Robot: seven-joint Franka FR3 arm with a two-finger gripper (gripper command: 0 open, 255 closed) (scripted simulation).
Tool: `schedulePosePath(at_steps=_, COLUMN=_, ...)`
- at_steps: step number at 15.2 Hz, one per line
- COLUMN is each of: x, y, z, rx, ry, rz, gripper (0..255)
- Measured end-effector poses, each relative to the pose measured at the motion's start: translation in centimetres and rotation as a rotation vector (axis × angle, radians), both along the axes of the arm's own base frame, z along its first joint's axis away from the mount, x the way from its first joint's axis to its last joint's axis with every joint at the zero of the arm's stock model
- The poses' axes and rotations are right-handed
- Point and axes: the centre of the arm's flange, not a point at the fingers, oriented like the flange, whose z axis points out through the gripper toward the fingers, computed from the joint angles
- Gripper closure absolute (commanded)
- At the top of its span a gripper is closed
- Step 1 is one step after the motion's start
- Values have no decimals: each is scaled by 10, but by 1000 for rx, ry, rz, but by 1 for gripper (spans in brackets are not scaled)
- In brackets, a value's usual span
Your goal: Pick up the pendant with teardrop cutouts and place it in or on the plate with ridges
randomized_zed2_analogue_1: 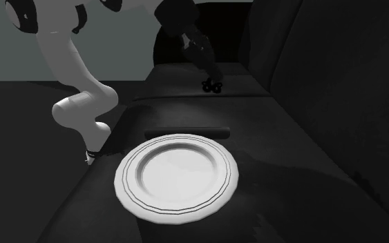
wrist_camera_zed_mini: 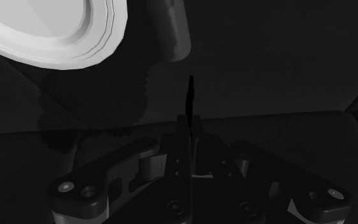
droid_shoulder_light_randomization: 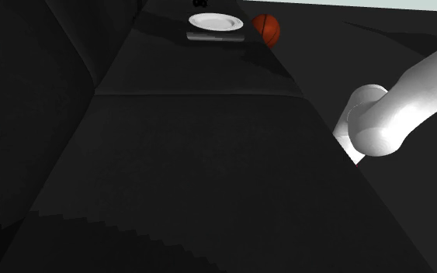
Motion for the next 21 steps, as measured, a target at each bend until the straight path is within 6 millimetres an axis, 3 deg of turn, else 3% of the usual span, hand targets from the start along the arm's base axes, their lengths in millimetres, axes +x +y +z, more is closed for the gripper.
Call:
schedulePosePath(at_steps=12, x=59, y=-145, z=5, rx=0, ry=0, rz=0, gripper=255)
schedulePosePath(at_steps=21, x=64, y=-156, z=-35, rx=-1, ry=0, rz=2, gripper=255)
